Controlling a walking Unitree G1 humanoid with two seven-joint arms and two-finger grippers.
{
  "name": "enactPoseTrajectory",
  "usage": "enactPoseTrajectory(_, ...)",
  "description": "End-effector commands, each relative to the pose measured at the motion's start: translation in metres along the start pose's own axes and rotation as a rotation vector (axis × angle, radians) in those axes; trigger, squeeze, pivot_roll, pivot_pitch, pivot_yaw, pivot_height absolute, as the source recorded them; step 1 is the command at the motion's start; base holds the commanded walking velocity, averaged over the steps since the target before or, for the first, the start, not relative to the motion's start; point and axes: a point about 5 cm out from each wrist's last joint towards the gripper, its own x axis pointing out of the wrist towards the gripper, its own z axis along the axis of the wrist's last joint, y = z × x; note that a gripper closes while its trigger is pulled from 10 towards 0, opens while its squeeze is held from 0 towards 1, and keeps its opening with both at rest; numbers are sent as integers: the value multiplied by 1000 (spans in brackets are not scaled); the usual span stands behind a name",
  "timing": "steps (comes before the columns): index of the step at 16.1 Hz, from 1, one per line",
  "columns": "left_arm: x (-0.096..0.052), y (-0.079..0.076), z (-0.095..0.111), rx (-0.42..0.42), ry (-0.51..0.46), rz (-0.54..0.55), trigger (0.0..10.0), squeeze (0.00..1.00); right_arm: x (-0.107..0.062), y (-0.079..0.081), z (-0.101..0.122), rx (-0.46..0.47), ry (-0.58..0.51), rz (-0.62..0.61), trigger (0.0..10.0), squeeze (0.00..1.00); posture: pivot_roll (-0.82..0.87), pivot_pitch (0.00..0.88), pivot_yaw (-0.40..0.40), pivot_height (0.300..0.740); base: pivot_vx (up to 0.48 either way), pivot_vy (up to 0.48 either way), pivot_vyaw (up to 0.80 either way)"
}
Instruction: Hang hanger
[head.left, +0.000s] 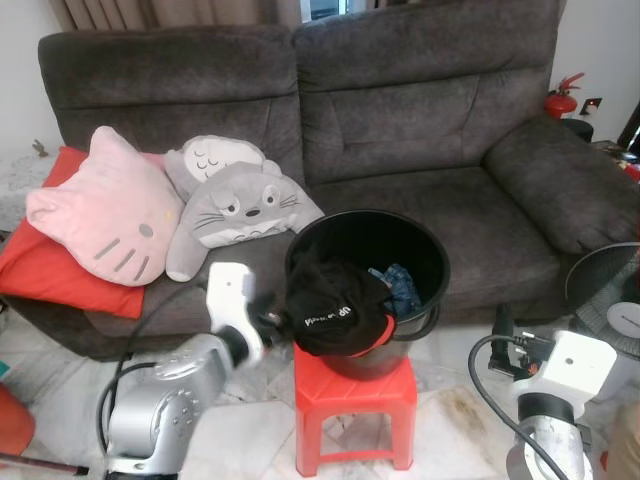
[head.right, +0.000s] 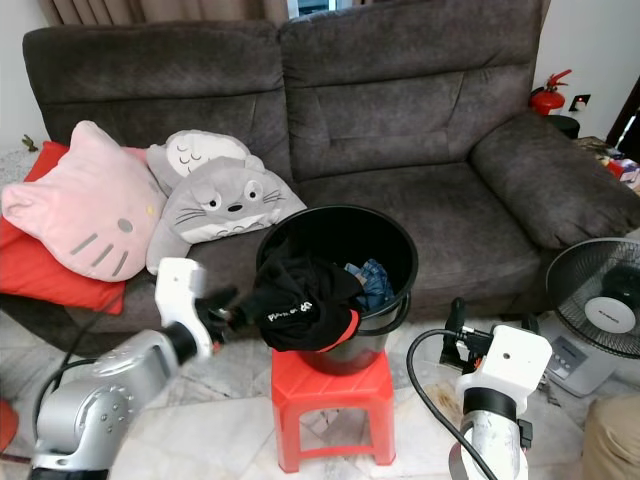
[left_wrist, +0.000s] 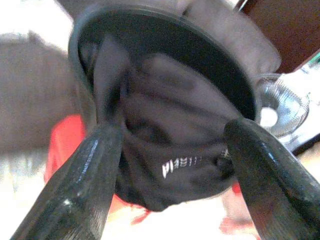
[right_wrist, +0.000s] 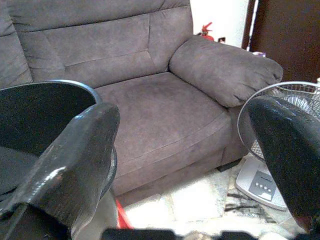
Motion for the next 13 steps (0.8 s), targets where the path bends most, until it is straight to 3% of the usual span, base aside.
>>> enactPoseTrajectory(1,3,1,2,-3,42,68,10000,0,1,4,-2,3,16,13,10000,0,-35,0,80,740,0,0,0)
enactPoseTrajectory(3,9,0,-5,-29,95,100,10000,0,1,6,-2,4,19,19,10000,0,-38,0,80,740,0,0,0)
enactPoseTrajectory(4,16,-10,-7,-50,100,78,10000,0,3,8,-2,7,18,22,10000,0,-41,0,81,740,0,0,0)
enactPoseTrajectory(7,21,-19,-1,-126,86,90,10000,0,4,9,-1,10,15,26,10000,0,-44,0,82,740,0,0,0)
enactPoseTrajectory(11,21,-13,14,-270,9,120,10000,0,6,11,-2,17,15,35,10000,0,-39,0,79,740,0,0,0)
enactPoseTrajectory(13,21,-13,12,-315,26,123,10000,0,6,12,-2,19,16,40,10000,0,-39,0,79,740,0,0,0)
